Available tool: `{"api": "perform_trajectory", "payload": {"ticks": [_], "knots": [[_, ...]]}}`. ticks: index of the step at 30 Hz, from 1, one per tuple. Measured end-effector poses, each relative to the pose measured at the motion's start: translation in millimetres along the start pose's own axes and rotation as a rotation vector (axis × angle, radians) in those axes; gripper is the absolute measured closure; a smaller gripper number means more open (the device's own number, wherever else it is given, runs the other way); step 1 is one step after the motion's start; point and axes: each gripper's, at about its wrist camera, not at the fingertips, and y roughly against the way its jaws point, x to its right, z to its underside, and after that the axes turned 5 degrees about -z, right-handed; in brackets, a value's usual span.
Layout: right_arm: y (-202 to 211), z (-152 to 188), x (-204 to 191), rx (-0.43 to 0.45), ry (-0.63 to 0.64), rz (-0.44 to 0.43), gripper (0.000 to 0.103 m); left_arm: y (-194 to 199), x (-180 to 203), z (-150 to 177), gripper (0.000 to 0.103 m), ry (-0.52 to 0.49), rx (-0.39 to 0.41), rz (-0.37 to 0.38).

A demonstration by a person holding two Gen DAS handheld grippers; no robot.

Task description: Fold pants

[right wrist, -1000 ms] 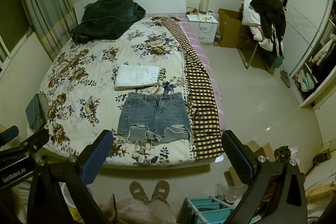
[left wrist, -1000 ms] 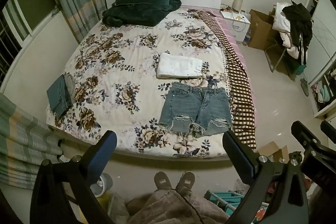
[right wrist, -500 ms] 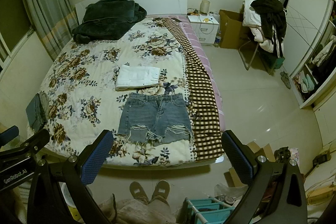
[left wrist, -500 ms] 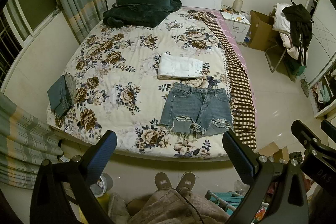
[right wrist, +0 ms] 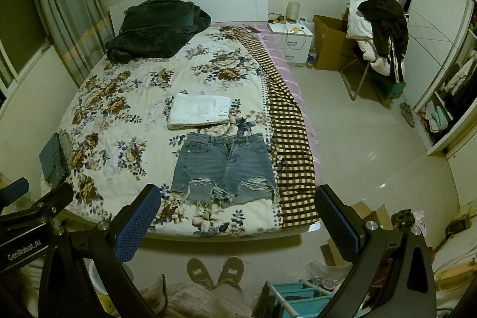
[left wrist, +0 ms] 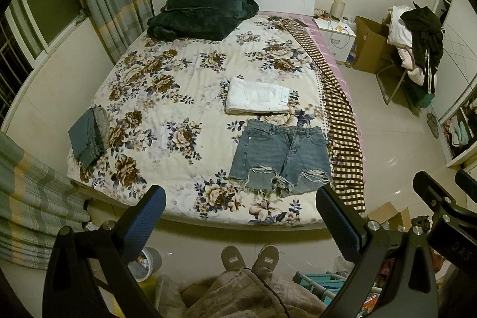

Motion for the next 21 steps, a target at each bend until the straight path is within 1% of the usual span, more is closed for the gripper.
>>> {"api": "perform_trajectory", "payload": {"ticks": [6, 8, 12, 13, 17, 18, 21], "knots": [[3, -1, 2, 0.000, 0.000, 0.000, 0.000, 1, -2, -3, 0.000, 0.000, 0.001, 0.001], [10, 2, -10, 0.002, 0.001, 0.000, 0.000, 1, -3, -4, 0.000, -0.001, 0.002, -0.001], [11, 2, -12, 0.004, 0.002, 0.000, 0.000, 2, -4, -4, 0.000, 0.001, 0.004, 0.001], [13, -6, -12, 0.005, 0.002, 0.000, 0.000, 1, -3, -3, 0.000, 0.001, 0.005, 0.001], [13, -5, -12, 0.006, 0.002, -0.001, 0.000, 1, -3, -3, 0.000, 0.000, 0.006, 0.000], [14, -4, -18, 0.006, 0.002, -0.001, 0.000, 6, -8, -11, 0.000, 0.000, 0.007, 0.000], [16, -6, -23, 0.006, 0.002, -0.003, 0.000, 7, -8, -11, 0.000, 0.001, 0.007, -0.001]]}}
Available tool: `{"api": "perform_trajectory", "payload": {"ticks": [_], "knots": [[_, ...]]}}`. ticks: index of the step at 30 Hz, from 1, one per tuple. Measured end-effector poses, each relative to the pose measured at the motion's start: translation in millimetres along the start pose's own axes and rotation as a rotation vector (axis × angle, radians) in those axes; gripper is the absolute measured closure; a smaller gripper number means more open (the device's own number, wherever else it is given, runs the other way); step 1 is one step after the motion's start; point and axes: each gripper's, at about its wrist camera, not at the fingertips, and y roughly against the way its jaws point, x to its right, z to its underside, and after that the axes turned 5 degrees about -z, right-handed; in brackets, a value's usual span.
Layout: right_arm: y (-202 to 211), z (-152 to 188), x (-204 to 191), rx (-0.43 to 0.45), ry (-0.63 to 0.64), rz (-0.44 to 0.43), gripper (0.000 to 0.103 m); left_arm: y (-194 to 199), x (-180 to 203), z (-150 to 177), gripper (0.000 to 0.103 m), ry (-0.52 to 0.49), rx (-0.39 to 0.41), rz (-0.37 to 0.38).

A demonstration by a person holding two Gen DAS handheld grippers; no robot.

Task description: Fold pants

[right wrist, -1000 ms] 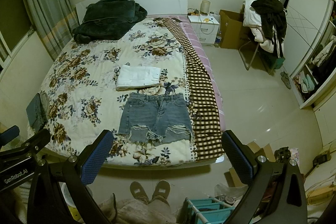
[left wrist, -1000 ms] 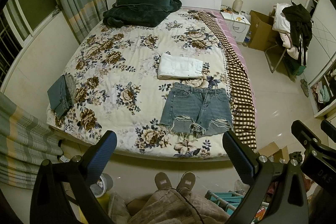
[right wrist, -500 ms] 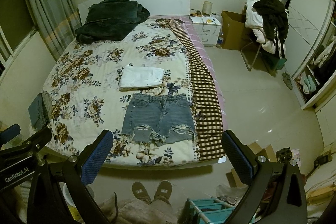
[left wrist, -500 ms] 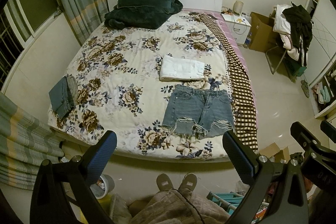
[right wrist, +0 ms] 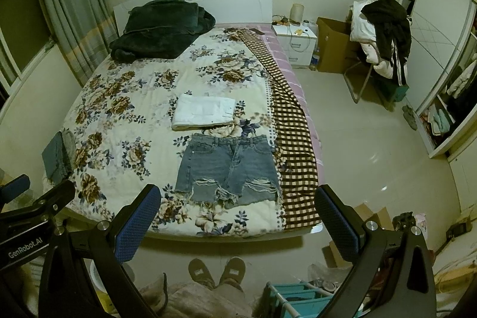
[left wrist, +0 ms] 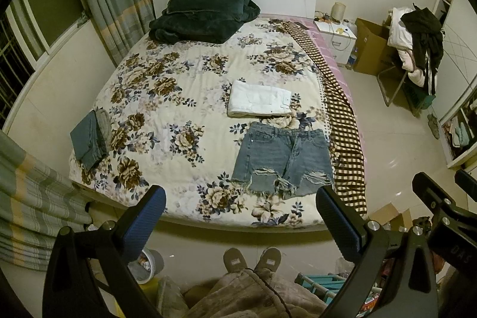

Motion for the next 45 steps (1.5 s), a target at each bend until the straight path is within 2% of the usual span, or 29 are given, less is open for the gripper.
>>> {"api": "perform_trajectory", "payload": {"ticks": [3, 20, 22, 23, 27, 31, 36, 41, 45], "knots": [[6, -2, -14, 0.000, 0.003, 0.000, 0.000, 0, 0, 0, 0.000, 0.000, 0.001, 0.001], [10, 0, -22, -0.002, 0.001, -0.005, 0.000, 2, 0, -1, 0.000, 0.000, 0.001, 0.001], [11, 0, -25, -0.006, -0.002, -0.005, 0.000, 5, -6, -8, 0.000, -0.002, -0.003, 0.005], [10, 1, -23, -0.006, -0.001, -0.005, 0.000, 13, -10, -26, 0.000, -0.004, -0.004, 0.005], [9, 2, -25, -0.021, -0.009, -0.004, 0.000, 7, -11, -35, 0.000, -0.010, -0.015, 0.014], [-27, -1, -10, -0.049, -0.053, -0.015, 0.000, -7, -9, -36, 0.000, -0.011, -0.010, 0.008], [-68, -1, 7, -0.049, -0.116, -0.034, 0.000, -68, -6, -48, 0.000, -0.008, 0.018, -0.046], [-150, -14, 41, -0.103, -0.181, -0.034, 0.000, -136, 2, -64, 0.000, -0.009, 0.012, -0.112], [-225, -30, 75, -0.186, -0.215, -0.060, 0.000, -196, 29, -70, 0.000, -0.019, -0.041, -0.167]]}}
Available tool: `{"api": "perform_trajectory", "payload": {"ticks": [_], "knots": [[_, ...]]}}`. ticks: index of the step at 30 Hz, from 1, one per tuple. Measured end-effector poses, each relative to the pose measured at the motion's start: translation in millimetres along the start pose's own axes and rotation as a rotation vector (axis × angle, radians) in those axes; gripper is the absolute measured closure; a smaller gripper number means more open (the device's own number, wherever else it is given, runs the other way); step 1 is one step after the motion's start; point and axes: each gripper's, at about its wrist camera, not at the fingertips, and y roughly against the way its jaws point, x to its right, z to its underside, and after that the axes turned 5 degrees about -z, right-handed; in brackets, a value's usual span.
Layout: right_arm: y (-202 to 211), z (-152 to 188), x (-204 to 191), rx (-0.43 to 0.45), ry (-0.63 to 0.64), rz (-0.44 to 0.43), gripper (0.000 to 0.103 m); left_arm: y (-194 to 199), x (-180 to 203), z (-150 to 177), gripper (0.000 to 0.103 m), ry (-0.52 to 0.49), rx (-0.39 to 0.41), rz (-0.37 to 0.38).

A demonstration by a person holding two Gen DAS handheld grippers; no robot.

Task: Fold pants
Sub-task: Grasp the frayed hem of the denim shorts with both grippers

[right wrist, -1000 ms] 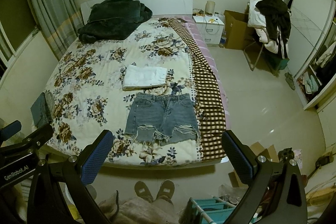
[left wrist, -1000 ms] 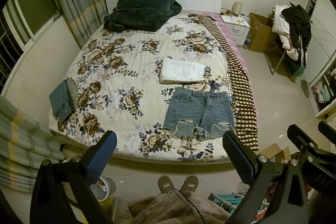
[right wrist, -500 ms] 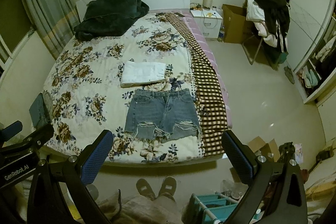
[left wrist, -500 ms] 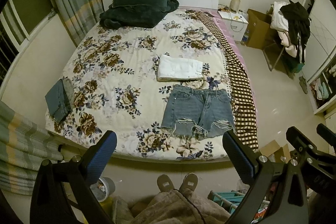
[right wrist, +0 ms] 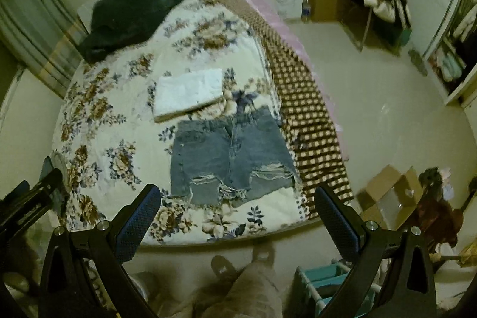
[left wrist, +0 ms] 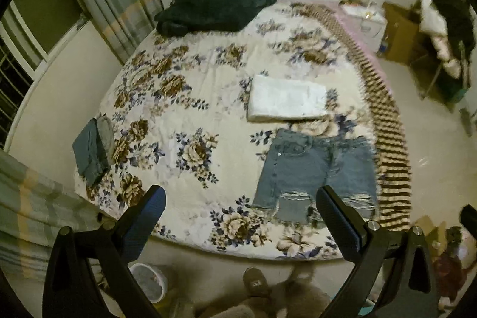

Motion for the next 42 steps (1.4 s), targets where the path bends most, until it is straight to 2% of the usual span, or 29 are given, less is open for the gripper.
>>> {"api": "perform_trajectory", "payload": {"ticks": [6, 9, 11, 12, 17, 22, 27, 31, 33, 34, 35, 39, 40, 41, 42], "knots": [[-115, -55, 70, -0.125, 0.001, -0.058, 0.002, -74, 84, 1, 0.000, -0.029, -0.068, -0.063], [-178, -83, 109, -0.167, 0.021, -0.112, 0.021, -110, 136, 6, 0.000, -0.037, -0.120, -0.080], [-227, -103, 134, -0.209, 0.045, -0.112, 0.039, -142, 176, 14, 0.000, -0.022, -0.187, -0.064], [-252, -113, 148, -0.236, 0.055, -0.112, 0.042, -155, 191, 19, 0.000, -0.015, -0.216, -0.054], [-348, -148, 200, -0.320, 0.074, -0.148, 0.043, -243, 292, 59, 0.000, 0.045, -0.403, 0.036], [-440, -165, 238, -0.415, 0.046, -0.187, 0.037, -291, 365, 100, 0.000, 0.085, -0.483, 0.105], [-521, -163, 247, -0.486, 0.078, -0.214, 0.036, -314, 413, 135, 0.000, 0.081, -0.487, 0.144], [-559, -154, 229, -0.523, 0.115, -0.247, 0.036, -328, 436, 160, 0.000, 0.054, -0.516, 0.140], [-577, -154, 221, -0.526, 0.136, -0.260, 0.036, -334, 442, 167, 0.007, 0.053, -0.525, 0.141], [-587, -155, 218, -0.528, 0.147, -0.259, 0.036, -337, 444, 170, 0.016, 0.056, -0.528, 0.146], [-596, -156, 215, -0.527, 0.152, -0.263, 0.036, -339, 445, 172, 0.021, 0.062, -0.529, 0.158], [-626, -161, 206, -0.535, 0.130, -0.316, 0.036, -340, 438, 170, 0.055, 0.100, -0.496, 0.211], [-632, -163, 204, -0.538, 0.123, -0.337, 0.036, -337, 434, 168, 0.074, 0.111, -0.487, 0.222], [-637, -165, 201, -0.537, 0.121, -0.346, 0.036, -334, 429, 166, 0.088, 0.130, -0.477, 0.244], [-641, -166, 198, -0.534, 0.118, -0.363, 0.036, -332, 424, 165, 0.092, 0.144, -0.472, 0.257]]}}
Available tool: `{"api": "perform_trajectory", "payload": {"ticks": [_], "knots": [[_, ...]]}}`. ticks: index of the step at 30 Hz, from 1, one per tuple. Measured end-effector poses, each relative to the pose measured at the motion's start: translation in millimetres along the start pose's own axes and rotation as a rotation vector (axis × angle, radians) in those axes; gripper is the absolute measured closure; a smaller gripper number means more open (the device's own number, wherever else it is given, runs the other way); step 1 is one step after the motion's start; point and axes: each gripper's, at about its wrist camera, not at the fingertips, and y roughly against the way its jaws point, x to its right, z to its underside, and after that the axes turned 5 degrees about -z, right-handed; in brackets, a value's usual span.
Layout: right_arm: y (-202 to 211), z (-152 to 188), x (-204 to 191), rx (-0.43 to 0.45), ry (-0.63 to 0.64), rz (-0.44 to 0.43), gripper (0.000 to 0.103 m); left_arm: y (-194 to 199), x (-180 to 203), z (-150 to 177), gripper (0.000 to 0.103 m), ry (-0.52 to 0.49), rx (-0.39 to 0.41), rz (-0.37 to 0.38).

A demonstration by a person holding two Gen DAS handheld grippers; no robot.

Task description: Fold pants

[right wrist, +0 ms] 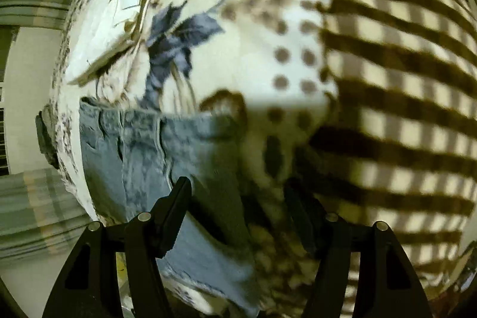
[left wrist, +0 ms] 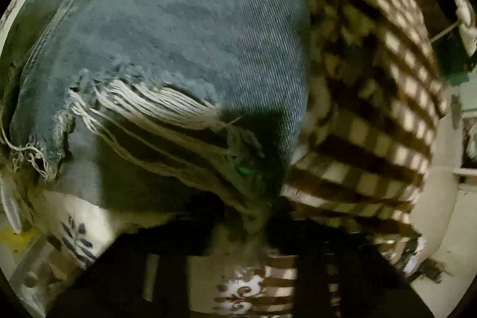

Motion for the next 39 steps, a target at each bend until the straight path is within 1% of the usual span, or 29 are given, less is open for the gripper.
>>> {"api": "perform_trajectory", "payload": {"ticks": [1, 2, 3, 6, 8, 11, 12, 14, 16, 18, 19, 21, 22, 24, 28, 31, 34, 35, 37, 39], "knots": [[-2, -3, -3, 0.008, 0.004, -0.024, 0.046, 5, -4, -1, 0.095, 0.005, 0.002, 0.015], [-2, -4, -3, 0.011, 0.008, -0.029, 0.068, 10, -7, -1, 0.097, 0.005, 0.005, 0.028], [-1, -5, -7, 0.010, 0.013, -0.035, 0.076, 14, -10, 0, 0.097, 0.004, 0.007, 0.038], [7, -3, -22, 0.027, 0.028, -0.014, 0.083, 33, -23, -2, 0.100, 0.015, 0.041, 0.069], [15, 2, -35, 0.039, 0.043, 0.013, 0.088, 54, -37, -5, 0.100, 0.033, 0.068, 0.094], [33, 6, -57, 0.055, 0.048, 0.038, 0.091, 83, -61, -8, 0.100, 0.058, 0.099, 0.129], [39, 8, -65, 0.061, 0.046, 0.042, 0.091, 89, -63, -7, 0.100, 0.065, 0.110, 0.137], [50, 10, -81, 0.070, 0.054, 0.056, 0.092, 105, -83, -11, 0.100, 0.088, 0.142, 0.153], [60, 14, -102, 0.082, 0.076, 0.074, 0.093, 116, -94, -21, 0.100, 0.116, 0.166, 0.173], [64, 15, -130, 0.094, 0.102, 0.096, 0.094, 132, -124, -23, 0.100, 0.156, 0.191, 0.198], [65, 16, -148, 0.100, 0.116, 0.106, 0.094, 135, -130, -20, 0.100, 0.168, 0.202, 0.200], [67, 18, -171, 0.111, 0.136, 0.118, 0.095, 148, -159, -28, 0.100, 0.208, 0.233, 0.201], [66, 18, -187, 0.116, 0.145, 0.122, 0.096, 155, -180, -31, 0.100, 0.238, 0.250, 0.198], [59, 16, -220, 0.122, 0.168, 0.134, 0.096, 157, -206, -38, 0.100, 0.285, 0.266, 0.190], [26, 9, -288, 0.106, 0.236, 0.147, 0.097, 160, -270, -48, 0.100, 0.382, 0.290, 0.154], [-10, 3, -340, 0.092, 0.303, 0.163, 0.097, 153, -320, -55, 0.100, 0.444, 0.299, 0.118], [-49, -3, -377, 0.070, 0.355, 0.189, 0.097, 138, -351, -60, 0.100, 0.475, 0.296, 0.089], [-64, -4, -388, 0.060, 0.373, 0.200, 0.097, 133, -356, -61, 0.100, 0.485, 0.290, 0.087], [-93, -7, -407, 0.039, 0.393, 0.220, 0.097, 111, -374, -65, 0.100, 0.506, 0.259, 0.076], [-121, -9, -420, 0.008, 0.407, 0.242, 0.097, 96, -387, -65, 0.099, 0.553, 0.235, 0.072]]}}
